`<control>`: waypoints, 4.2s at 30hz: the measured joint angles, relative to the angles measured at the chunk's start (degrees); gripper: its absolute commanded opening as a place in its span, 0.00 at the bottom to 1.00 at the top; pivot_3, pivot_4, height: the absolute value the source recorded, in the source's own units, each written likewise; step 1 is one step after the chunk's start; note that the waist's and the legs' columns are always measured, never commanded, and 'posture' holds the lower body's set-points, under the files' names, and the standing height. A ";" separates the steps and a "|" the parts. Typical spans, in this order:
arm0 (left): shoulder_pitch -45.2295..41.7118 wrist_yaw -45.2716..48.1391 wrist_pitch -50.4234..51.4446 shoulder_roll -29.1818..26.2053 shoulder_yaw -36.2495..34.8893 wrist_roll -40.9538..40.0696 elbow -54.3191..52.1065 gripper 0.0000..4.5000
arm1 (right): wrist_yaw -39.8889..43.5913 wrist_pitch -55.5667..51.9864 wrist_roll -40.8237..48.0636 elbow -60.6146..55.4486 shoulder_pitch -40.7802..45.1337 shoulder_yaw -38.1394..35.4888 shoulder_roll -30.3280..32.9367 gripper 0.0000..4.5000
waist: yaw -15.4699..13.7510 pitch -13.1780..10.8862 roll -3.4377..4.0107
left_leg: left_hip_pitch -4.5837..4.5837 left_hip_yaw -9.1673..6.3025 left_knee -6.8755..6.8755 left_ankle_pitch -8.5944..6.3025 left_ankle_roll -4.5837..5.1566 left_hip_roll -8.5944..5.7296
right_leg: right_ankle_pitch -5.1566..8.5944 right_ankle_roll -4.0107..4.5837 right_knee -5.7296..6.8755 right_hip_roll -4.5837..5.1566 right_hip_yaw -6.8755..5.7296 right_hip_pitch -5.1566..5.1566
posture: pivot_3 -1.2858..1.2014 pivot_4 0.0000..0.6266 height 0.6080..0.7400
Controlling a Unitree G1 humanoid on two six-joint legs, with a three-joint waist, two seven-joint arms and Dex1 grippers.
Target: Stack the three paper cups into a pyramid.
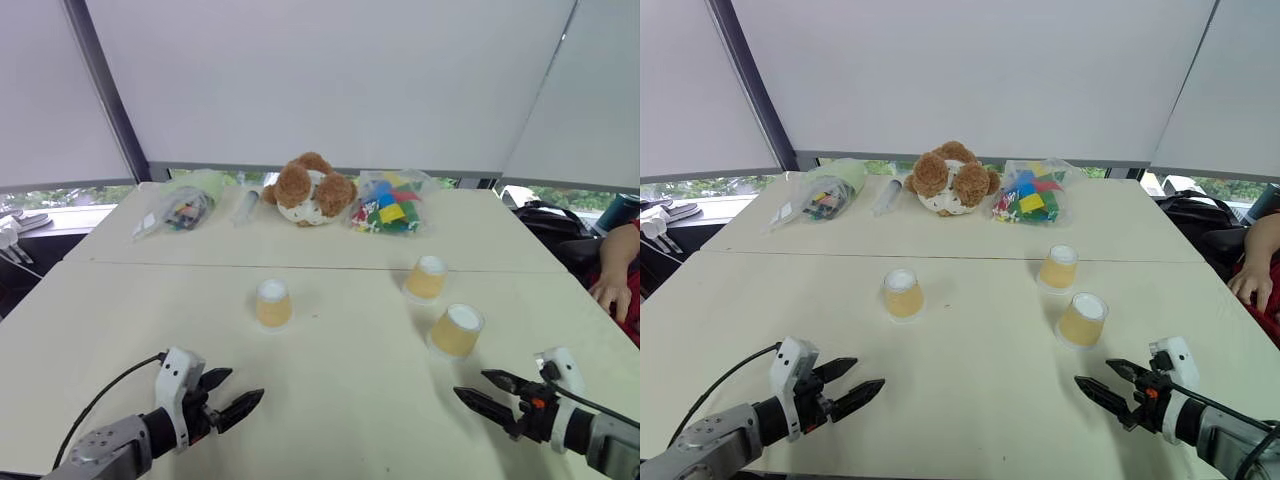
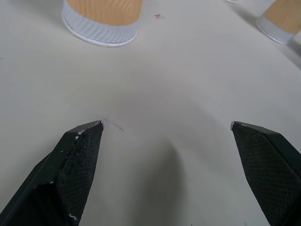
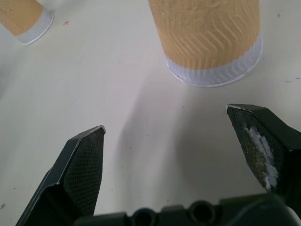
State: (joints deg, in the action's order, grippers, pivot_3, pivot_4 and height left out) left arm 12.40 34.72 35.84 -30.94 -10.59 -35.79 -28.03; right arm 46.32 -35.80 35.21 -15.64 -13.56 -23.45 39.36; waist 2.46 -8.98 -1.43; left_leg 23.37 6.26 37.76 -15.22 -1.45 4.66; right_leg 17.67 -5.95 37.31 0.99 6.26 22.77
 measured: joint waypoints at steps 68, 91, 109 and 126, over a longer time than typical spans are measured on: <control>-29.62 12.57 18.82 -18.33 3.10 -16.63 -6.91 0.99 | -6.35 -6.17 6.45 -0.38 10.92 -4.77 4.54 1.00 | -1.51 -0.02 -0.11 | 0.07 -0.27 0.18 -0.02 0.04 -0.09 | -0.03 -0.07 0.02 -0.08 -0.25 -0.14 | 0.52 0.24 1.00; -24.38 13.97 15.04 -19.79 3.26 -11.76 -6.14 1.00 | 0.48 -1.39 1.15 2.91 22.39 8.69 4.24 0.49 | -0.99 -0.08 0.03 | 0.05 -0.25 0.18 -0.01 0.04 0.00 | -0.04 -0.05 0.08 -0.11 -0.19 -0.03 | 0.52 0.24 1.00; -22.94 13.60 14.69 -20.22 4.45 -10.24 -6.20 1.00 | 5.78 1.20 -7.15 9.50 35.93 27.58 -2.04 1.00 | -1.46 -0.10 -0.01 | 0.11 -0.13 0.18 -0.01 0.03 -0.03 | -0.03 -0.03 0.09 -0.10 -0.24 0.01 | 0.52 0.24 1.00; -31.10 12.67 12.35 -15.72 5.34 -10.01 -3.13 1.00 | -5.91 7.07 -5.26 19.58 47.68 11.78 -4.22 1.00 | -1.41 -0.08 -0.05 | 0.10 -0.13 0.21 0.00 0.02 -0.06 | -0.04 -0.02 0.07 -0.10 -0.24 -0.05 | 0.52 0.24 1.00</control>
State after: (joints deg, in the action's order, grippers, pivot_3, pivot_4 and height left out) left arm -18.70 47.39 48.19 -46.66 -5.26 -45.80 -31.16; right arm 40.41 -28.73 29.96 3.94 34.12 -11.67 35.14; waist 1.04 -9.07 -1.47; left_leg 23.47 6.14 37.97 -15.22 -1.43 4.60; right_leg 17.64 -5.97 37.38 0.89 6.01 22.72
